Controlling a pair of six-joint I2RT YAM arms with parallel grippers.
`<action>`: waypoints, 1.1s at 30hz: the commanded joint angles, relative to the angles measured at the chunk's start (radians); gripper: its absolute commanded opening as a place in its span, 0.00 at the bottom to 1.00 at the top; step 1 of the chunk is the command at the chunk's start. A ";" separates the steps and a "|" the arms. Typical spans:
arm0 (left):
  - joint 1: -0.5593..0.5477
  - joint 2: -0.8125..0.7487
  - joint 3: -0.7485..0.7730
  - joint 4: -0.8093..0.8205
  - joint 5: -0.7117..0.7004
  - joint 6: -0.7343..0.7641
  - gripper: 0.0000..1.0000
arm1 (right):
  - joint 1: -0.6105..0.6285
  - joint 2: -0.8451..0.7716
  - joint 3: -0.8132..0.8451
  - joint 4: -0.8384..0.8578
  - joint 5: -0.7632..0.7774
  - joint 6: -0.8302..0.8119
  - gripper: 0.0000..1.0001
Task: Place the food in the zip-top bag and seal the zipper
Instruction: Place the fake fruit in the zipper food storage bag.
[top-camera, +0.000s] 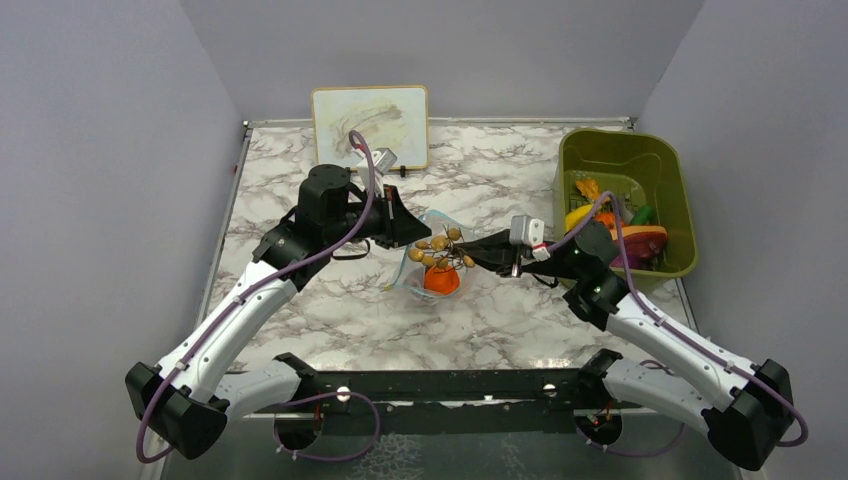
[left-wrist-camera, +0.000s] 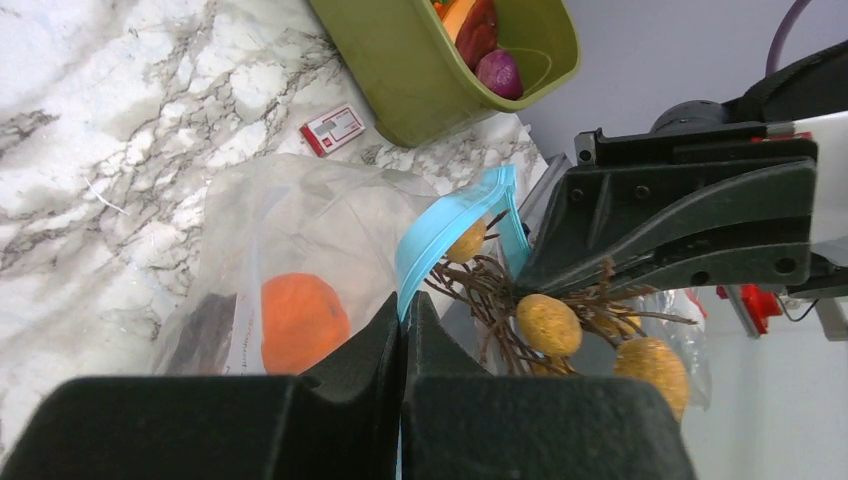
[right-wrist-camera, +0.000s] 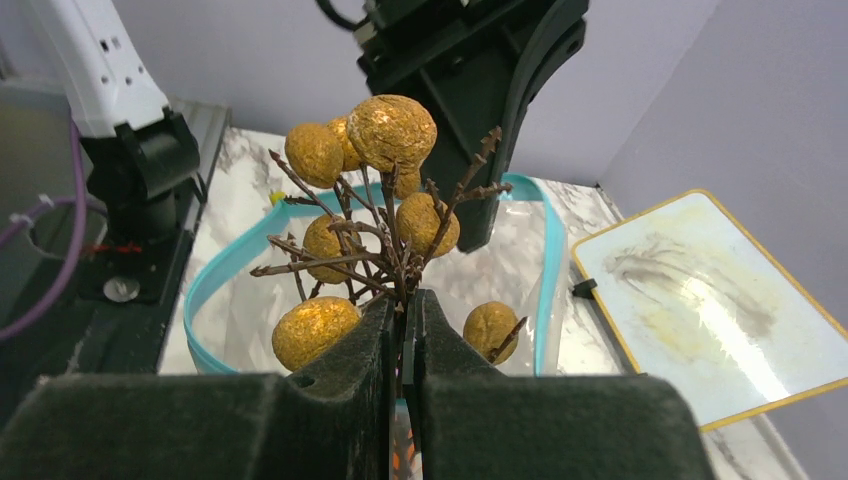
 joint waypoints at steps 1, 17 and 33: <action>0.006 -0.017 0.063 -0.040 0.034 0.104 0.00 | 0.007 -0.038 0.048 -0.233 -0.044 -0.238 0.04; 0.006 -0.058 0.047 -0.085 0.045 0.265 0.00 | 0.012 0.077 0.214 -0.616 0.185 -0.417 0.01; 0.006 -0.045 -0.024 0.010 0.050 0.186 0.00 | 0.076 0.147 0.179 -0.619 0.317 -0.438 0.04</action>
